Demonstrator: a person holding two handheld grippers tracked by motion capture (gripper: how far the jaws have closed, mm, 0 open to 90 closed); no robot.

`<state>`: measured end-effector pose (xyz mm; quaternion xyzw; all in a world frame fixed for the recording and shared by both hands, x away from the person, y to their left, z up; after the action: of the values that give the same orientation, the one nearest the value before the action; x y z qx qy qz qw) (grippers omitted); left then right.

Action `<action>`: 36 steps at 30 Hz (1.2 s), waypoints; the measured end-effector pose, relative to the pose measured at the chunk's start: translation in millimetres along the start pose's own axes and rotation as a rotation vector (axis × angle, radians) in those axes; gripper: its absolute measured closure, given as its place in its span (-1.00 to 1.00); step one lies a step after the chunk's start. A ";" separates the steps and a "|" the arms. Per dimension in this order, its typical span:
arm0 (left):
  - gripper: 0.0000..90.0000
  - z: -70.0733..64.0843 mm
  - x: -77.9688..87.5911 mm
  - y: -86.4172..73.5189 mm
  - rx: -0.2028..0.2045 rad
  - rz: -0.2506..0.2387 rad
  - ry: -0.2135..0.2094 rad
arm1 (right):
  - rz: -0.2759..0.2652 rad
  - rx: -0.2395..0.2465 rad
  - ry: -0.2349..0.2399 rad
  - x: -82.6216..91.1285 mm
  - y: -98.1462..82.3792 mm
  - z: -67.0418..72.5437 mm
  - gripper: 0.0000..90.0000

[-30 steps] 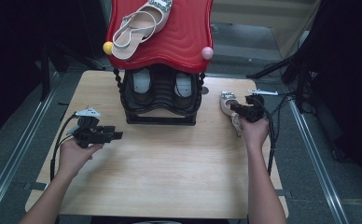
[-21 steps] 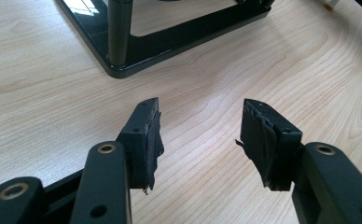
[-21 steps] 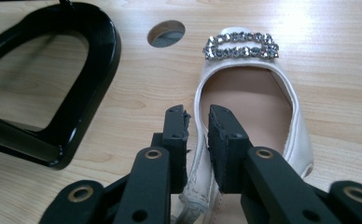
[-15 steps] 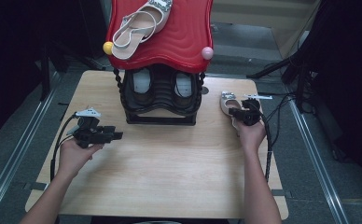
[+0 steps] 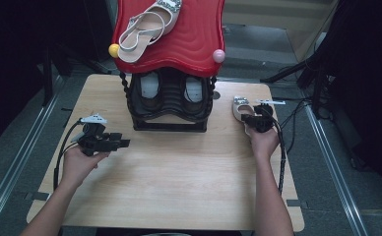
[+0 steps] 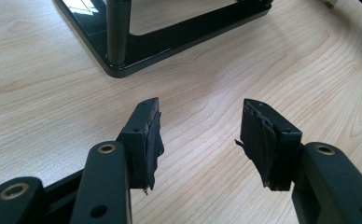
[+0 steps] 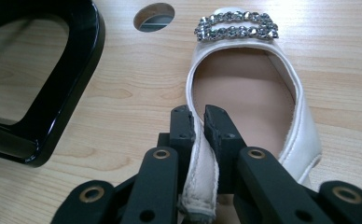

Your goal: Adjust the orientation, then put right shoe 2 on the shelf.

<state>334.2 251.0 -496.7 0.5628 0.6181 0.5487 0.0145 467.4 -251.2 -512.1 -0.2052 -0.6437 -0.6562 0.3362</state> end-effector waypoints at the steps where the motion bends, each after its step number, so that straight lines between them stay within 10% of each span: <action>1: 0.07 0.0 -0.1 0.0 0.000 -0.001 0.000 | 0.001 -0.001 -0.002 0.1 0.3 0.0 0.87; 17: 0.07 2.0 1.2 -1.3 0.008 0.001 0.004 | 0.006 -0.086 0.062 12.0 5.6 -4.5 0.95; 36: 0.07 3.8 4.3 -2.1 0.023 -0.014 -0.003 | 0.009 -0.071 0.087 25.8 14.7 3.1 0.96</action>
<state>333.6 257.1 -497.1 0.5593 0.6281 0.5408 0.0128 459.4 -251.9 -483.3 -0.1912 -0.6038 -0.6855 0.3592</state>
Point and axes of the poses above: each handheld gripper's, and its own axes: x roughly backward along the jaws, y roughly out of its top, z roughly to its left, the point moved 2 cm from there along -x, roughly forward along the jaws, and after that the axes turned 10 degrees about -y, right-handed, at the moved point
